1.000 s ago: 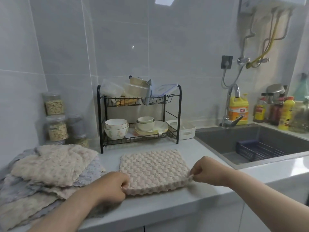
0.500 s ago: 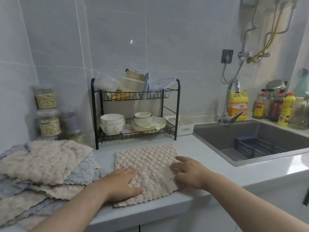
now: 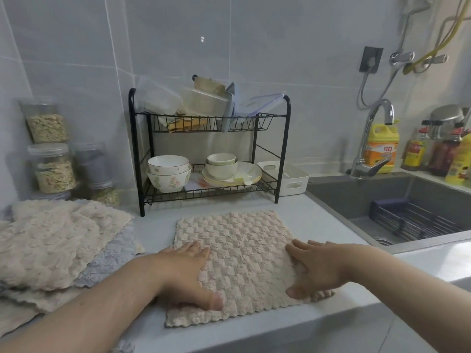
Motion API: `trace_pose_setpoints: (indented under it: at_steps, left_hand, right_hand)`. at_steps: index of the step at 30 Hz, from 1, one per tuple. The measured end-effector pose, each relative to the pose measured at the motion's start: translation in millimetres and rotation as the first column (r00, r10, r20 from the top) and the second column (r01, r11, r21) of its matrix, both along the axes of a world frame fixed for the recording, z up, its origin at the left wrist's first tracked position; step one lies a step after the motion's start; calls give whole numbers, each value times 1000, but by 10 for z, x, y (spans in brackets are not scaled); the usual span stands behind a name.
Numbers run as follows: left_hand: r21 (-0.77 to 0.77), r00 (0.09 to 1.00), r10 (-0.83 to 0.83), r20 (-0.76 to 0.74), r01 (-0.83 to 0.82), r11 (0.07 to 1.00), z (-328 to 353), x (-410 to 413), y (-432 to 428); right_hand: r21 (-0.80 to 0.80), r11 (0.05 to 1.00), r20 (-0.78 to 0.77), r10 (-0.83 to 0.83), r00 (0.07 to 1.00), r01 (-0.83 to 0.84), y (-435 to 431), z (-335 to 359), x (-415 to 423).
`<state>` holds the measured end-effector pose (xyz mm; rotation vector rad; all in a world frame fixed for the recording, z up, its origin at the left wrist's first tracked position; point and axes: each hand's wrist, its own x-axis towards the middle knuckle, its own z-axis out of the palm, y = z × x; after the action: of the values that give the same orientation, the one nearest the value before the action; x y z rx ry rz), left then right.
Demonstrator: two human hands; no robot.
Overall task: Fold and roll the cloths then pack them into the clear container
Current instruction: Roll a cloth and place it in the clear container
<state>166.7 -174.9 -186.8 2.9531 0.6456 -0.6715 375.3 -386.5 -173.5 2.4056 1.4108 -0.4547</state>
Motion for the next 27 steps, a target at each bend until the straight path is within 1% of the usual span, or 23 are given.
trace_pose_setpoints:
  at_steps: [1, 2, 3, 5, 6, 7, 10, 13, 15, 17, 20, 24, 27]
  left_hand:
    - [10, 1000, -2, 22, 2, 1000, 16, 15, 2]
    - [22, 997, 10, 78, -12, 1000, 42, 52, 19]
    - [25, 984, 44, 172, -49, 999, 80, 110, 61]
    - [-17, 908, 148, 391, -153, 988, 152, 285, 237]
    - [-17, 875, 191, 445, -205, 979, 174, 381, 356]
    - [21, 867, 214, 450, -249, 968, 180, 480, 490]
    - [129, 898, 258, 358, -321, 938, 112, 699, 848]
    - [137, 903, 267, 335, -328, 935, -2, 807, 1050]
    - [135, 897, 261, 356, -326, 936, -58, 844, 1129]
    - [109, 878, 271, 394, -338, 935, -102, 851, 1181]
    - [33, 823, 289, 489, -349, 937, -94, 832, 1187]
    - [-48, 738, 304, 603, -347, 937, 10, 771, 1118]
    - [-107, 673, 335, 660, -357, 928, 85, 664, 1014]
  right_hand:
    - [35, 999, -27, 9, 1000, -8, 12, 23, 30]
    - [101, 995, -62, 0, 998, 6, 45, 64, 73]
    - [186, 982, -88, -14, 996, 31, 105, 115, 125]
    - [347, 935, -91, -45, 995, 74, 308, 178, 253]
    - [412, 907, -81, -63, 995, 91, 447, 182, 326]
    - [457, 883, -69, -84, 994, 106, 601, 166, 414]
    - [506, 854, -15, -130, 991, 120, 1057, 32, 708]
    - [430, 897, 55, -141, 988, 104, 1338, -102, 896]
    - [373, 926, 134, -123, 983, 65, 1419, -141, 928]
    - [360, 932, 179, -117, 977, 46, 1459, -185, 964]
    - [462, 884, 133, -152, 979, 74, 1437, -213, 1025]
    - [628, 769, 38, -187, 982, 122, 1261, -119, 986]
    - [693, 706, -13, -189, 982, 145, 1077, -67, 909]
